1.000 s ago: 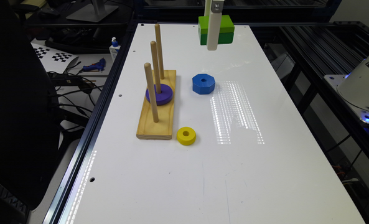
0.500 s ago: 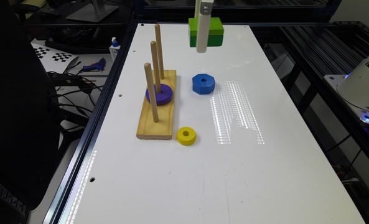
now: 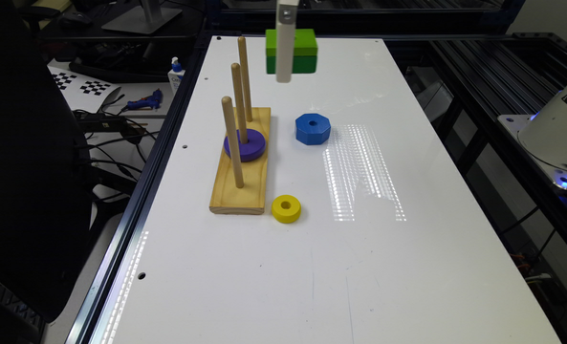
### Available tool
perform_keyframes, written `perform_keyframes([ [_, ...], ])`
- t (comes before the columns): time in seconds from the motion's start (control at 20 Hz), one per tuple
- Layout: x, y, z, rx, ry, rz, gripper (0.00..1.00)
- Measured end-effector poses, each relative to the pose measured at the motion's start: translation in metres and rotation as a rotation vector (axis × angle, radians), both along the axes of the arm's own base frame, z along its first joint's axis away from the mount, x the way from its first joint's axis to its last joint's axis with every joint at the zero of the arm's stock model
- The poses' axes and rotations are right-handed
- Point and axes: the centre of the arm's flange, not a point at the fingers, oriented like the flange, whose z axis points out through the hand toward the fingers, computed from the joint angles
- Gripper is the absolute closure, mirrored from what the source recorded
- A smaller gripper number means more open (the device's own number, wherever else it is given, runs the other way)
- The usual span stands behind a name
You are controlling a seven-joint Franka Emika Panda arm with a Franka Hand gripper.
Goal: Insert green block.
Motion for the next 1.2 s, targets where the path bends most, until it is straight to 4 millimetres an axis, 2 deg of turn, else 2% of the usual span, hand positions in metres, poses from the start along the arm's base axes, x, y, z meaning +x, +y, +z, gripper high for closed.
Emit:
perform_keyframes([
  [0.3, 0.031, 0.003, -0.002, 0.012, -0.011, 0.001, 1.0],
  [0.45, 0.04, 0.006, -0.003, 0.016, -0.01, 0.005, 1.0],
  [1.0, 0.052, 0.009, -0.001, 0.021, -0.018, 0.006, 1.0],
  [1.2, 0.055, 0.009, -0.006, 0.021, -0.013, 0.006, 1.0],
])
